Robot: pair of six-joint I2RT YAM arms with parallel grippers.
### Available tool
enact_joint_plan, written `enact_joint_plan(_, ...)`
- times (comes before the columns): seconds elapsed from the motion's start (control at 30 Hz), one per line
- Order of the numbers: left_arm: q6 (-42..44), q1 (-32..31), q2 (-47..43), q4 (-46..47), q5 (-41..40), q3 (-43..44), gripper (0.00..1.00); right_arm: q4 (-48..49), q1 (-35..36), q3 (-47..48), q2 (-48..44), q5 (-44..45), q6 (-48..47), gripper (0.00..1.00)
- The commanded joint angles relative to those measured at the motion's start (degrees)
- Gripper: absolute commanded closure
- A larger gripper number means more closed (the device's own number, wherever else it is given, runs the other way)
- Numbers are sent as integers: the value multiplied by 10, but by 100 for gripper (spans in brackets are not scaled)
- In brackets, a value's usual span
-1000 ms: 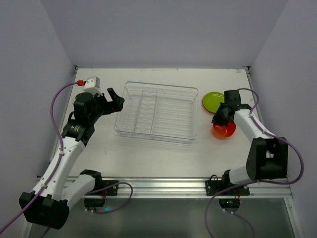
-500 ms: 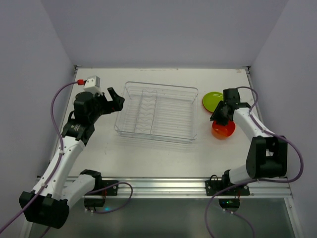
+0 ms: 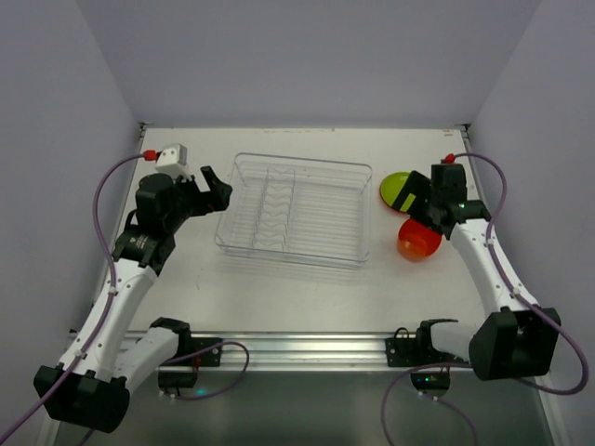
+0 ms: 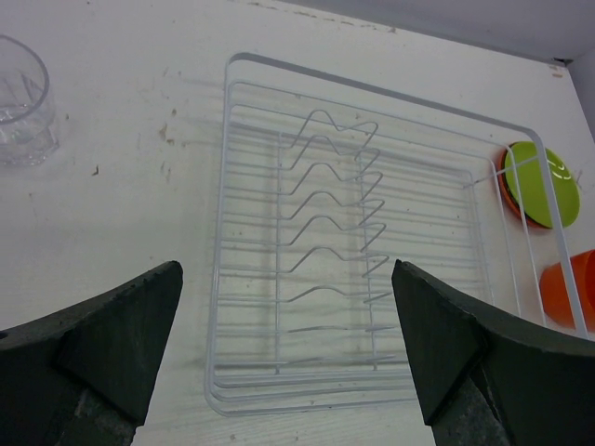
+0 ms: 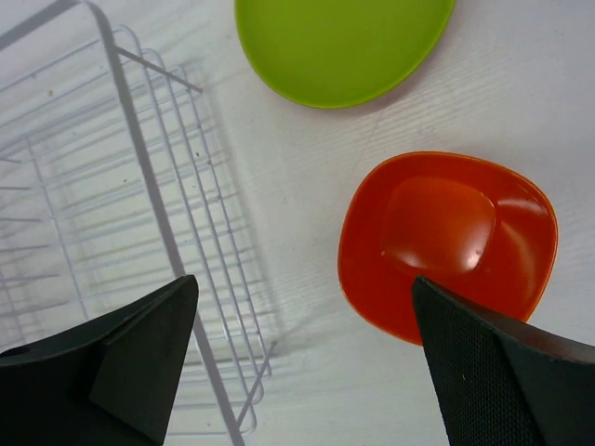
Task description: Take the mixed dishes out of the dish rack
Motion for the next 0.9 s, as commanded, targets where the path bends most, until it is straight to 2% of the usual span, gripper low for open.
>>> enact_joint_plan(0.0, 26, -3, -25, -7, 6, 23, 0, 10, 1, 1, -58, -39, -13, 1)
enact_joint_plan(0.33, 53, -2, -59, -17, 24, -1, 0, 149, 4, -115, -257, -154, -53, 1)
enact_joint_plan(0.53, 62, -2, -94, -26, 36, -24, 0, 191, 5, -187, -340, -204, -45, 1)
enact_joint_plan(0.73, 73, -3, -143, -24, 50, -50, 0, 237, 4, -267, -454, -234, -42, 1)
enact_joint_plan(0.87, 72, -2, -145, -20, 74, -62, 0, 260, 4, -294, -507, -242, -40, 1)
